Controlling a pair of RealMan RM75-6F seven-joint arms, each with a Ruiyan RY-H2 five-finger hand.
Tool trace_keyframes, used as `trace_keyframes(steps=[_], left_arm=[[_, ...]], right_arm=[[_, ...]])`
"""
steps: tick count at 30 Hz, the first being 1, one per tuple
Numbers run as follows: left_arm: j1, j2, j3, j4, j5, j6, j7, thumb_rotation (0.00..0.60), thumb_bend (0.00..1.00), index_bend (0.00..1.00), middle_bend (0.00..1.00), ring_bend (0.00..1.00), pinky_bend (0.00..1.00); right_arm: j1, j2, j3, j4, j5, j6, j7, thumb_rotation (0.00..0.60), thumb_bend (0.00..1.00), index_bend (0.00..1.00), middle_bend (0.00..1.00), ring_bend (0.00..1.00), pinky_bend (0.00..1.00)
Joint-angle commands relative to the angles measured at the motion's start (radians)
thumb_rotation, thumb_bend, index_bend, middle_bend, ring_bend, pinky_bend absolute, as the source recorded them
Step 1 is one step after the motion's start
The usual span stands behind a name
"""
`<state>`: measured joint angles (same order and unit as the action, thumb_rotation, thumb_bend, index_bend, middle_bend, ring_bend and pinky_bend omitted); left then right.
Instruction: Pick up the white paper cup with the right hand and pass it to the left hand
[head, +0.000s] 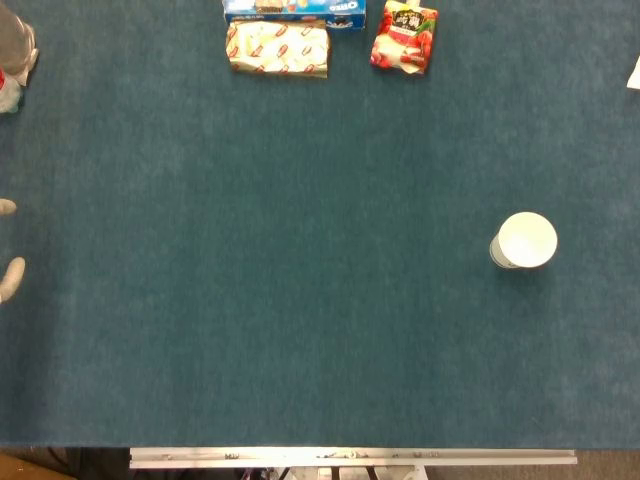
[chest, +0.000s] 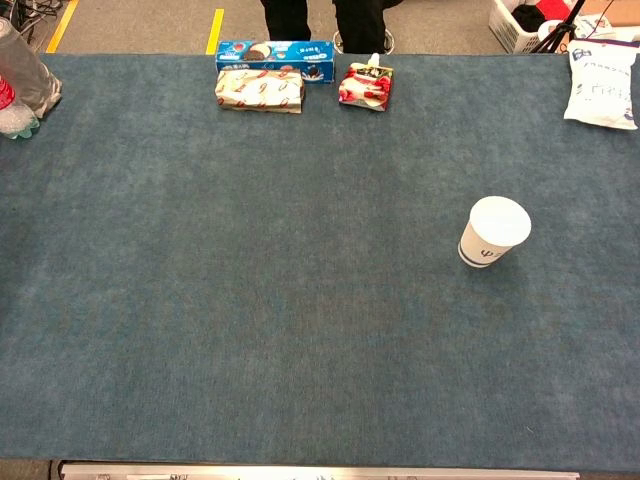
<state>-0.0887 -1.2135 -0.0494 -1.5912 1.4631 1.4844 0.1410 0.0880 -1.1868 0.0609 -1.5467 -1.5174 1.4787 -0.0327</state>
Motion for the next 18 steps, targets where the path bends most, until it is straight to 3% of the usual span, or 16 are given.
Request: trace_keyframes(steps=[1,9,13,18], left_arm=[[0.001,0.001,0.000,0.000,-0.006,-0.003,0.000,0.600,0.25,0.31,0.31,0.29,0.58],[0.000,0.004,-0.003,0.000,-0.023,-0.015,-0.006,0.600,0.25,0.32,0.32,0.29,0.59],[0.002,0.003,0.003,-0.005,-0.026,-0.021,-0.007,0.600,0.25,0.32,0.32,0.29,0.59],[0.011,0.002,0.010,-0.014,-0.022,-0.011,-0.008,0.600,0.25,0.32,0.32,0.29,0.59]], right_arm=[[-0.002,-0.007,-0.002,0.007,0.005,-0.004,0.003,0.600,0.18,0.17,0.22,0.28,0.43],[0.004,0.007,-0.005,-0.017,-0.006,-0.010,0.017,0.600,0.18,0.17,0.22,0.28,0.43],[0.018,0.052,-0.025,-0.061,-0.036,-0.042,0.041,0.600,0.00,0.17,0.22,0.28,0.43],[0.041,0.104,-0.050,-0.144,-0.079,-0.083,-0.015,0.600,0.00,0.17,0.22,0.27,0.43]])
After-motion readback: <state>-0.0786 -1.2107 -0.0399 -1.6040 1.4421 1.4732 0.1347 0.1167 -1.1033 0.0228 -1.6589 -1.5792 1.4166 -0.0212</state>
